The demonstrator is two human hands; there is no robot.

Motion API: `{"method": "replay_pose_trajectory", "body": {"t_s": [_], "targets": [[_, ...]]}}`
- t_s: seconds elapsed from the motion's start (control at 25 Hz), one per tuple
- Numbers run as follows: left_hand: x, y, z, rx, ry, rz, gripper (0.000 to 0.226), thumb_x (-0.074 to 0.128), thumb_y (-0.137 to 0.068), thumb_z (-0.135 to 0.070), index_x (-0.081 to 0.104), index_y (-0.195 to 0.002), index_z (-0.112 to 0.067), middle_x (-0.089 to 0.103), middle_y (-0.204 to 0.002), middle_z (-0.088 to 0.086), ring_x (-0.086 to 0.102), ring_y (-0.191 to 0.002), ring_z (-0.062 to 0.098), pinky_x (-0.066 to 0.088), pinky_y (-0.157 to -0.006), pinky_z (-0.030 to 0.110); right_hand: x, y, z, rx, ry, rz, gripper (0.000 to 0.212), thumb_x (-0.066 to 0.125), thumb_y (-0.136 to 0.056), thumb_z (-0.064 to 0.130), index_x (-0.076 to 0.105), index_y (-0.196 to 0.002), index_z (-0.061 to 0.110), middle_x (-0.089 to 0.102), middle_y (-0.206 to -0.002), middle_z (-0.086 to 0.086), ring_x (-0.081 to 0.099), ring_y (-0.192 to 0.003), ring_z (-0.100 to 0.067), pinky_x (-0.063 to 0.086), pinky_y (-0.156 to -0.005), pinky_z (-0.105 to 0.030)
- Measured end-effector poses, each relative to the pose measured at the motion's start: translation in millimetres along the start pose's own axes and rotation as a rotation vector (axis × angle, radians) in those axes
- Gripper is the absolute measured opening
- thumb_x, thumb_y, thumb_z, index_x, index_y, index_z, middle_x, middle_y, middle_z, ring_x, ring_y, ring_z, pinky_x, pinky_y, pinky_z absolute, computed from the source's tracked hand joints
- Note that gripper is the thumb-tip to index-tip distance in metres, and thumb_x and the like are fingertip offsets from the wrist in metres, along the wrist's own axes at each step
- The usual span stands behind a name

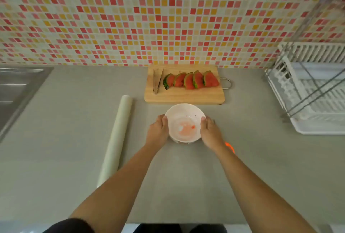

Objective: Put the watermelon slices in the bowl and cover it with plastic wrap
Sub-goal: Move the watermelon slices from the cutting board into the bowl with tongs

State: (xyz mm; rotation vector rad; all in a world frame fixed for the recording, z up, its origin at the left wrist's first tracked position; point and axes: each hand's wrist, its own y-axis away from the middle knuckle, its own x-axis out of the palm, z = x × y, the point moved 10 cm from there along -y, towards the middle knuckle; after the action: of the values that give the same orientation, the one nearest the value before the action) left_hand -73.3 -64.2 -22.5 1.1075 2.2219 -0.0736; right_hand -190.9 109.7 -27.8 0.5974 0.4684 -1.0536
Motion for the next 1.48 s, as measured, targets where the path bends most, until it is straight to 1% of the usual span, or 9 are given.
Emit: {"method": "replay_pose_trajectory", "body": {"t_s": [0.16,0.32,0.44,0.68,0.8,0.92,1.08,1.28,1.48], "targets": [[3.0,-1.1,0.8,0.043,-0.035,-0.042,0.036,0.029,-0.102,-0.028,0.057,-0.104,-0.005,0.066,-0.093,0.016,0.061,-0.09,0.037,0.042,-0.07,0.034,-4.1,-0.7,-5.4,0.015,-0.022,-0.093,0.038,0.026,-0.099,0.03,0.054,-0.113,0.008,0.06,-0.112,-0.019,0.053,-0.104,-0.037,0.035,-0.078,-0.035],[1.2,-18.4,-1.4,-0.005,0.046,-0.051,0.036,0.029,-0.101,-0.03,0.057,-0.101,-0.007,0.062,-0.086,0.011,0.062,-0.086,0.036,0.054,-0.078,0.046,-6.2,-16.5,0.7,0.005,-0.064,-0.086,0.038,0.026,-0.098,0.03,0.057,-0.107,0.01,0.065,-0.105,-0.018,0.056,-0.1,-0.036,0.042,-0.081,-0.039],[4.6,-30.5,-5.5,-0.016,0.038,-0.055,0.039,0.027,-0.101,-0.032,0.057,-0.106,-0.008,0.063,-0.09,0.012,0.062,-0.088,0.035,0.054,-0.078,0.049,-7.7,-29.8,1.6,0.01,-0.076,-0.074,0.038,0.026,-0.098,0.03,0.058,-0.105,0.011,0.066,-0.102,-0.016,0.058,-0.096,-0.035,0.038,-0.073,-0.032],[7.2,-41.4,-3.9,-0.026,0.024,-0.064,0.037,0.026,-0.101,-0.034,0.057,-0.103,-0.013,0.061,-0.086,0.007,0.061,-0.088,0.033,0.052,-0.078,0.043,-5.6,-41.4,4.0,0.016,-0.088,-0.093,0.039,0.026,-0.099,0.026,0.058,-0.105,0.006,0.066,-0.102,-0.02,0.058,-0.096,-0.036,0.036,-0.072,-0.032],[-6.5,-44.3,-9.9,0.024,-0.006,-0.092,0.036,0.023,-0.1,-0.044,0.052,-0.103,-0.023,0.061,-0.085,0.005,0.059,-0.086,0.032,0.041,-0.072,0.036,-6.1,-43.4,1.1,0.016,-0.085,-0.084,0.038,0.026,-0.099,0.027,0.058,-0.103,0.007,0.066,-0.099,-0.017,0.058,-0.093,-0.035,0.032,-0.068,-0.029],[-43.4,-81.1,-25.6,0.066,-0.109,-0.26,0.038,0.034,-0.1,-0.037,0.054,-0.12,-0.011,0.062,-0.105,0.016,0.058,-0.099,0.038,0.039,-0.077,0.037,-6.2,-44.6,1.5,0.003,-0.073,-0.077,0.037,0.027,-0.099,0.027,0.058,-0.102,0.007,0.066,-0.097,-0.017,0.058,-0.091,-0.034,0.033,-0.068,-0.029],[-53.6,-149.6,-35.8,0.0,-0.383,-0.187,0.046,0.043,-0.098,-0.028,0.045,-0.131,0.004,0.05,-0.128,0.023,0.049,-0.116,0.038,0.037,-0.098,0.042,-4.0,-47.0,0.7,-0.001,-0.08,-0.094,0.037,0.029,-0.099,0.026,0.059,-0.104,0.006,0.066,-0.099,-0.018,0.059,-0.092,-0.035,0.035,-0.07,-0.03],[-36.7,-181.3,-33.5,-0.128,-0.506,-0.06,0.058,0.045,-0.098,-0.035,0.032,-0.137,0.006,0.044,-0.133,0.024,0.048,-0.119,0.037,0.039,-0.098,0.041,-2.9,-48.4,-1.2,-0.004,-0.106,-0.105,0.036,0.029,-0.099,0.027,0.059,-0.097,0.008,0.064,-0.086,-0.012,0.058,-0.082,-0.033,0.037,-0.067,-0.032],[-43.8,-183.6,-19.1,-0.194,-0.435,-0.06,0.04,0.044,-0.098,-0.025,0.044,-0.126,0.004,0.053,-0.124,0.021,0.056,-0.11,0.034,0.046,-0.086,0.036,-0.6,-48.3,-1.6,0.015,-0.103,-0.083,0.035,0.029,-0.098,0.029,0.058,-0.097,0.011,0.058,-0.083,-0.003,0.055,-0.079,-0.028,0.037,-0.068,-0.032]]}}
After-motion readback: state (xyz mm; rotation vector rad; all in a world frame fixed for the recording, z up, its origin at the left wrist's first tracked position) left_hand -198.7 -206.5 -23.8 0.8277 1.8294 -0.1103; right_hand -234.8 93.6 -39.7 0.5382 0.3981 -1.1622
